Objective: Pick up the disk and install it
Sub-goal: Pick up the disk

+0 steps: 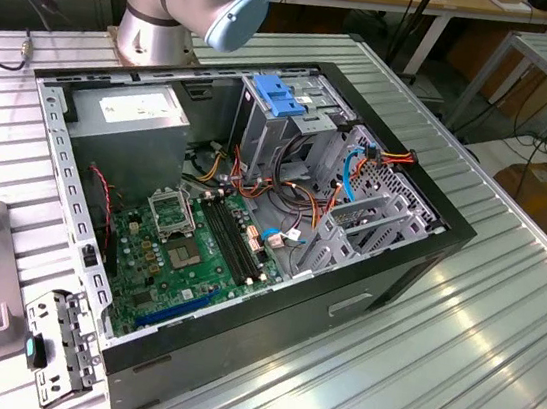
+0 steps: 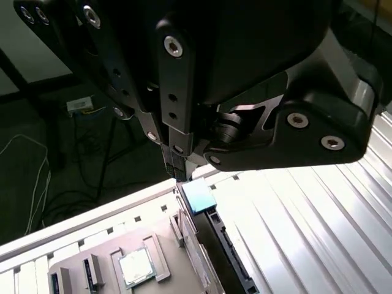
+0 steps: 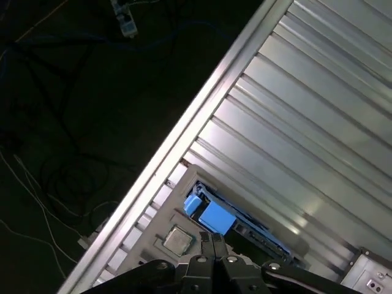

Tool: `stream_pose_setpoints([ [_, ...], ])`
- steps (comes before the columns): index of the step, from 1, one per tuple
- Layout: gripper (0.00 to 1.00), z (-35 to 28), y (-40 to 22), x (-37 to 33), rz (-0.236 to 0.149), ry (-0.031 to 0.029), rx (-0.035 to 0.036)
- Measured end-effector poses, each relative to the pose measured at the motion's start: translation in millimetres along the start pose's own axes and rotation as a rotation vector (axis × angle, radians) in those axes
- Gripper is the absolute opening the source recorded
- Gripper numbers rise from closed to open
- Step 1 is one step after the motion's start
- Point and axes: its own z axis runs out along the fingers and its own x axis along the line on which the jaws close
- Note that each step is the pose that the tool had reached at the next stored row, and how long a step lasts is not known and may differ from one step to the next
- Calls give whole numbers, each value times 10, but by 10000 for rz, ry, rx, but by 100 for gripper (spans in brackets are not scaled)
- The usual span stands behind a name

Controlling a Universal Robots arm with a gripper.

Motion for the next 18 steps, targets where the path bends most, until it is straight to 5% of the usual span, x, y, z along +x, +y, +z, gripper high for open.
stream_pose_setpoints([
  [18, 11, 0, 0, 0, -3773, 70, 113],
])
